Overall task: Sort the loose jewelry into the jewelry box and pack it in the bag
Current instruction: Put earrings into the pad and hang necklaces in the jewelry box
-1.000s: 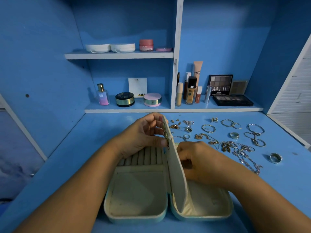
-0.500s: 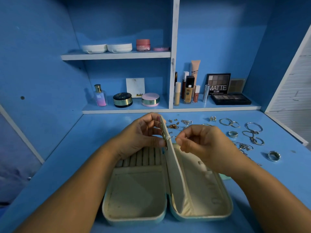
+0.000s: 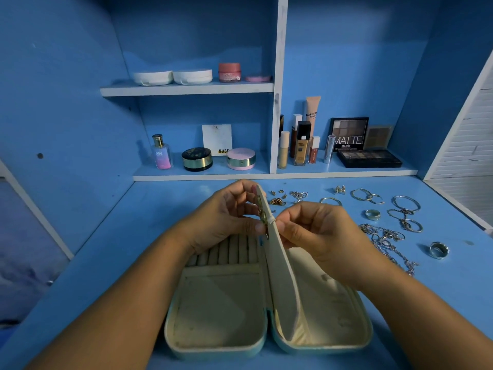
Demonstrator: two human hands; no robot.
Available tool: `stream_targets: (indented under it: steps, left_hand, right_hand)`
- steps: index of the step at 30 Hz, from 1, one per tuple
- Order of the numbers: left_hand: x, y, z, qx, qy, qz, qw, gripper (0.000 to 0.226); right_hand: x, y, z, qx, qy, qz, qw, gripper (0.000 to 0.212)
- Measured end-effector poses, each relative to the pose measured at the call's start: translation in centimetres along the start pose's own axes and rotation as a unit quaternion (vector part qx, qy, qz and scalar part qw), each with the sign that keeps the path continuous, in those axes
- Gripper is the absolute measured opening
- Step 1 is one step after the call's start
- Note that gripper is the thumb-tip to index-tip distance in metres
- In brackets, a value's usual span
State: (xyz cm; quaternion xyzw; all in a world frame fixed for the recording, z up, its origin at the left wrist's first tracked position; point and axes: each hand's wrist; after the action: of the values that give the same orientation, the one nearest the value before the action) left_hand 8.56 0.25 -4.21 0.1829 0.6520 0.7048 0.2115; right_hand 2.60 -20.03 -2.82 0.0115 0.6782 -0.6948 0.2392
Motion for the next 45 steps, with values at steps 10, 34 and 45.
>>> stream_targets:
  steps: [10, 34, 45]
  left_hand:
    - [0.3, 0.4, -0.4, -0.014, 0.009, 0.001, 1.0, 0.05]
    - [0.2, 0.4, -0.4, -0.013, 0.008, 0.0, 1.0, 0.048]
    - [0.1, 0.4, -0.6, -0.014, 0.01, -0.006, 1.0, 0.049]
  right_hand:
    - [0.2, 0.0, -0.5, 0.025, 0.012, 0.039, 0.999, 0.021]
    - [0.0, 1.1, 0.3, 0.216, -0.004, 0.192, 0.957, 0.013]
    - [0.2, 0.9, -0.5, 0.059, -0.012, 0.065, 0.996, 0.025]
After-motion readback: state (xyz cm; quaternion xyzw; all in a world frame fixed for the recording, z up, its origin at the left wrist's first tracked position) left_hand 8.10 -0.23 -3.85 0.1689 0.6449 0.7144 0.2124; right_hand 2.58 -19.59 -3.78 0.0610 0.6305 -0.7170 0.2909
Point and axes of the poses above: each hand's wrist, its own x-axis away from the middle knuckle, its own z-axis out of the back of the hand, y = z × x, and after that the axes turned 9 degrees about z, right-handed
